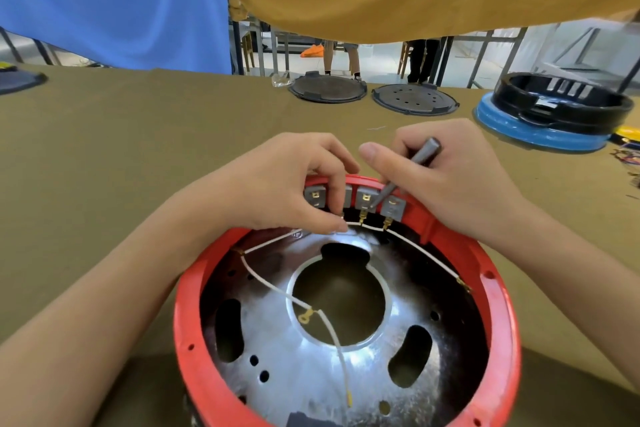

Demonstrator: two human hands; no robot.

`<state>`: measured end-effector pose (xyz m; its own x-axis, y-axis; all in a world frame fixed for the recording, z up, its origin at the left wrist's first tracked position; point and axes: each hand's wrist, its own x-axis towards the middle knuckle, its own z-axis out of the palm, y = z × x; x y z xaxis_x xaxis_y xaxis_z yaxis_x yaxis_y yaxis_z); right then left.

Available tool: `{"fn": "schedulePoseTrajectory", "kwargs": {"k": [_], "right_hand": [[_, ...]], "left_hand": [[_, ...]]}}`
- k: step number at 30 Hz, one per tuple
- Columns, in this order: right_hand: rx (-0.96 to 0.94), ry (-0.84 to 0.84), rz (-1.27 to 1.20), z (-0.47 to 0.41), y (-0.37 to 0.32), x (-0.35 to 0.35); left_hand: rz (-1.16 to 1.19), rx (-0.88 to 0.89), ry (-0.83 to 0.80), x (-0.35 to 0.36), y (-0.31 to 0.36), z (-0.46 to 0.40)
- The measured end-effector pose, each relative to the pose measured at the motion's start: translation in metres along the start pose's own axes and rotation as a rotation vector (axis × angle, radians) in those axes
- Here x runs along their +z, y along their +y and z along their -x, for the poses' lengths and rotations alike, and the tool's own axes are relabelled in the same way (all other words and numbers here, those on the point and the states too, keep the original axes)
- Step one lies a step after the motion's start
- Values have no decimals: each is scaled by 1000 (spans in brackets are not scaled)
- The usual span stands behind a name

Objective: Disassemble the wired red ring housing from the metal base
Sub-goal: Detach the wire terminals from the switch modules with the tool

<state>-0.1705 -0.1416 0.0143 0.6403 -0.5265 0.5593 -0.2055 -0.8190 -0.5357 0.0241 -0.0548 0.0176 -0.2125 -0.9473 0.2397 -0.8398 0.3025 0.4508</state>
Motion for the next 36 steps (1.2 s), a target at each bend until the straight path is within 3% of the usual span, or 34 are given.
{"fn": "schedulePoseTrajectory", "kwargs": {"k": [5, 10, 25, 32, 36], "right_hand": [[-12, -116, -103, 0, -4, -9], [-27, -194, 8, -5, -5, 1], [-62, -262, -48, -5, 0, 7], [-69, -196, -163, -3, -1, 5], [-99, -258, -101, -5, -6, 6]], "left_hand": [[-115, -4, -12, -3, 2, 4], [-186, -27, -97, -2, 3, 4], [21, -19, -220, -5, -2, 4], [-117, -94, -63, -16, 2, 15], [-264, -125, -52, -21, 2, 23]]}}
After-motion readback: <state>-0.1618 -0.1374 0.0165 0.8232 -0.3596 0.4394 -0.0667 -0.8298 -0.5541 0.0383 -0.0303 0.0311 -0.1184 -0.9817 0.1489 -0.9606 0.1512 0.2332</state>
